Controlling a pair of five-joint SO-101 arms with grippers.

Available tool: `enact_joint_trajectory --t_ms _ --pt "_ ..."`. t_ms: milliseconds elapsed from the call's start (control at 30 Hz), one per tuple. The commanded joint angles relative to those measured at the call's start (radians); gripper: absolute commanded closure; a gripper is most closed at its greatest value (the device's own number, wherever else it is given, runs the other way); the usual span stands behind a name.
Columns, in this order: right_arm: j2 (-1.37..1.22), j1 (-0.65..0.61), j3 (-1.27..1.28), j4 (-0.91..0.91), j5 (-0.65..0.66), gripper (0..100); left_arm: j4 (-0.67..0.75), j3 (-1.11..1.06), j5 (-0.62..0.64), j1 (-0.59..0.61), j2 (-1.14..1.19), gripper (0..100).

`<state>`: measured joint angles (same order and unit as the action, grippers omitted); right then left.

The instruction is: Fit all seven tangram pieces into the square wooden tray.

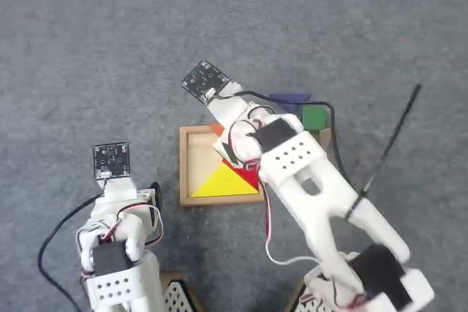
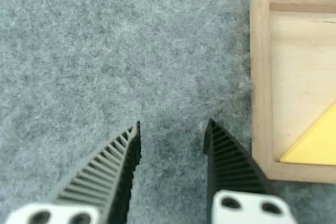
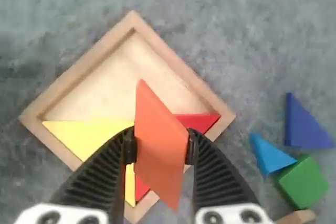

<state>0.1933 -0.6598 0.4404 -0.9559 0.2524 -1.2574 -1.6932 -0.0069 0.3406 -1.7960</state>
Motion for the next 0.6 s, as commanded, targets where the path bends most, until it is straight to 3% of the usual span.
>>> enact_joint_trajectory --t_ms 0,233,367,467,567 --pt "-0.088 0.027 -0.157 -0.021 -0.127 99.1 -0.003 0.010 -0.005 -0.003 -0.020 81" --pt "-0.420 0.021 -0.508 -0.205 -0.371 98.9 -0.003 0.010 -0.005 -0.003 -0.020 81" --pt "-0.535 0.013 -0.640 -0.237 -0.399 98.9 -0.003 0.010 -0.005 -0.003 -0.020 81" --pt "-0.576 -0.021 -0.661 -0.231 -0.242 99.1 -0.003 0.010 -0.005 -0.003 -0.020 81" --pt "-0.591 -0.061 -0.658 -0.231 0.143 99.1 -0.003 0.010 -0.005 -0.003 -0.020 81"
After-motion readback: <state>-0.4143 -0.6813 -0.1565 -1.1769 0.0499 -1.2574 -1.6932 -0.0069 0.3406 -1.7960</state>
